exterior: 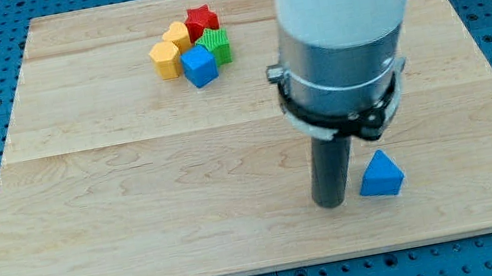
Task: Place your hand above the green circle
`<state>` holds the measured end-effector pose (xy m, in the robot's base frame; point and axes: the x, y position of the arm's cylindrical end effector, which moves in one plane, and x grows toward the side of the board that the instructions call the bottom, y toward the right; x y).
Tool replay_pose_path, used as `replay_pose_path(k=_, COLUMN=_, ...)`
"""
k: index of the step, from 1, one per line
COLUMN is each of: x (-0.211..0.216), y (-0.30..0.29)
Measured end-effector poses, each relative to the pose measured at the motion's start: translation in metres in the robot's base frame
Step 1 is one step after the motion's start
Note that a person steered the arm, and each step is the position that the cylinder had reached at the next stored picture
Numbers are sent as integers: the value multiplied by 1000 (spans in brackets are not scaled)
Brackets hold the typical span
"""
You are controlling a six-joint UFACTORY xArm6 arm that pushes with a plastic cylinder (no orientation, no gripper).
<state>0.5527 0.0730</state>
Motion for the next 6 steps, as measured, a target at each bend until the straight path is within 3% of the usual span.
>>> replay_pose_path(k=1, x=-26, y=33)
replay_pose_path(k=2, x=-11, y=-4)
replay_pose_path(k=3, x=-15, y=-79)
replay_pose_path(k=4, x=-65, y=-99)
replay_pose_path(k=5, x=-152, y=-89)
replay_pose_path(k=6, x=-179, y=-83)
